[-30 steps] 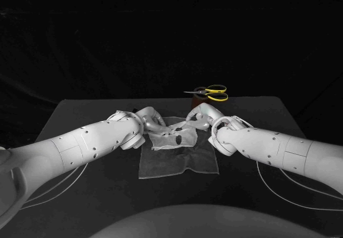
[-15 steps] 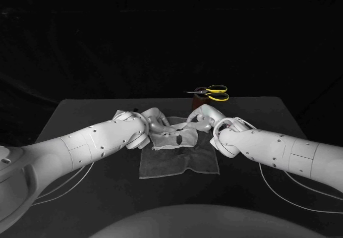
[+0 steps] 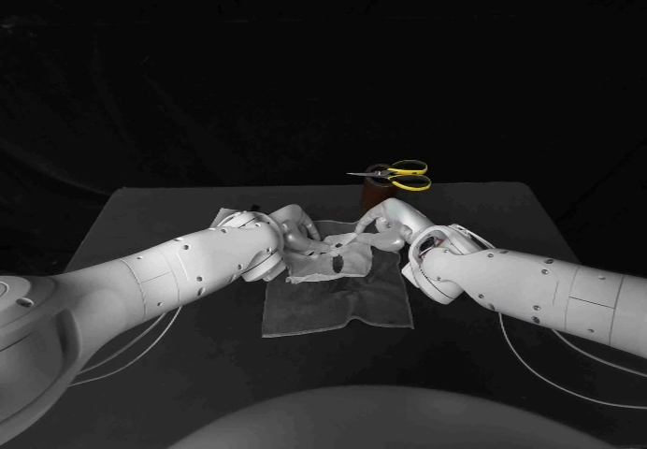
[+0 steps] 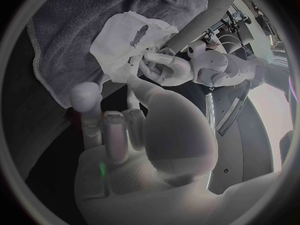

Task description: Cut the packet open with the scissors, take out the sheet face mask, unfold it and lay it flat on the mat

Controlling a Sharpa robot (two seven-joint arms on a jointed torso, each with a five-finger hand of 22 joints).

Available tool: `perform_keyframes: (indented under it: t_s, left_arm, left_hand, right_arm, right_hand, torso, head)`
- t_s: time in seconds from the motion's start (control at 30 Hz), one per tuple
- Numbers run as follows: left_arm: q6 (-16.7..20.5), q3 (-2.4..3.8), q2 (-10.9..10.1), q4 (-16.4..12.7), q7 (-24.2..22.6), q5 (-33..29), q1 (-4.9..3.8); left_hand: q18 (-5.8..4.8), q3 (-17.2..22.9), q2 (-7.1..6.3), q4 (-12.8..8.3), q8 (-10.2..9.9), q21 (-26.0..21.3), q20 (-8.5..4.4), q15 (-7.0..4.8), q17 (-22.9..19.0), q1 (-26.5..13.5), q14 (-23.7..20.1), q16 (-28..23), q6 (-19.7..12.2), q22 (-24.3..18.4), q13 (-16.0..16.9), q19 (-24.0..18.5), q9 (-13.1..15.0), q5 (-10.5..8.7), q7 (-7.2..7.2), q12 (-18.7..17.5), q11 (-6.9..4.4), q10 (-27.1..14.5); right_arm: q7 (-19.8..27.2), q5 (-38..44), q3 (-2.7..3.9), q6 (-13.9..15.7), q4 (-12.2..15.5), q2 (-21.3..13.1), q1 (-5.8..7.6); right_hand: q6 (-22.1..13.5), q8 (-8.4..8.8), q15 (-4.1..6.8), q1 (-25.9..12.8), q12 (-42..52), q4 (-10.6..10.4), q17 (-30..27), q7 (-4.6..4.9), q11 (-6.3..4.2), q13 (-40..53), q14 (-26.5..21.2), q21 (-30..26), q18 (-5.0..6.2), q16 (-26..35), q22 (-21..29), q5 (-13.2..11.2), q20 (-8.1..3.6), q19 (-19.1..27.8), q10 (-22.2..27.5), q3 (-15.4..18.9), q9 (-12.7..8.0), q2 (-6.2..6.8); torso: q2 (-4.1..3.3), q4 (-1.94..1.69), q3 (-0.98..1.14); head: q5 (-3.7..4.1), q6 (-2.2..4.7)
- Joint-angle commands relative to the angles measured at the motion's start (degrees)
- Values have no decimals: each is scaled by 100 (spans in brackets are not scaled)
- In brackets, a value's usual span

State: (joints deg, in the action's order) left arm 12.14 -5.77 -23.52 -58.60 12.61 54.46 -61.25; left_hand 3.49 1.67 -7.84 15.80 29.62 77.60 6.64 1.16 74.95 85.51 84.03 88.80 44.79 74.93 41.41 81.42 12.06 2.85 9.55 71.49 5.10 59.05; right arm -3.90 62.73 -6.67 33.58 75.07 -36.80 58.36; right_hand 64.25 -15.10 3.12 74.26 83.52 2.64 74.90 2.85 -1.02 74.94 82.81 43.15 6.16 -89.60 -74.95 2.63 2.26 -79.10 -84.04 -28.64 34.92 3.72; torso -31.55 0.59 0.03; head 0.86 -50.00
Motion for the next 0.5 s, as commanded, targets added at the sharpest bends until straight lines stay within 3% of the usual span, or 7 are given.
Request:
perform_keyframes:
  t_s: [0.03, 0.23, 0.5]
  left_arm:
    - [59, 1, -22, -35, 94, 92, -3]
    - [128, 0, -72, -74, 98, 113, -3]
    - [-58, 0, -52, -121, 85, 186, -2]
  left_hand:
    - [24, -18, 8, -14, 16, 34, -12, -1, 1214, 59, 467, 34, 77, 389, 71, 31, 0, -1, -6, 51, -13, 66]
    - [22, -27, 0, -29, 36, 42, -20, -9, 1229, 105, 474, 38, 99, 394, 122, 37, 4, -1, -13, 84, -22, 104]
    - [18, 10, 25, -109, 62, 56, -36, -25, 1253, 303, 486, 46, 122, 405, 161, 47, 3, 1, -31, 109, -41, 134]
  right_arm:
    - [-12, 119, 4, 92, 72, -39, 0]
    - [-24, 147, 3, 80, 212, -123, -6]
    - [-15, 157, 3, 115, 337, -179, -22]
  right_hand:
    - [32, -18, 146, -50, 12, 10, 1510, -9, -46, 1129, 719, 29, 89, -40, -564, 16, -43, 0, -435, -30, 140, -15]
    - [33, -27, 147, -55, 23, 17, 1510, -10, -47, 1136, 719, 34, 89, -40, -565, 16, -44, -2, -438, -43, 146, -13]
    - [33, -27, 147, -55, 23, 17, 1510, -10, -47, 1136, 719, 34, 89, -40, -565, 16, -44, -2, -438, -43, 146, -13]
  torso:
    - [-5, -8, 2]
    - [0, -10, -4]
    - [0, -8, -2]
  head:
    - [8, 0]
    - [9, 0]
    - [0, 0]
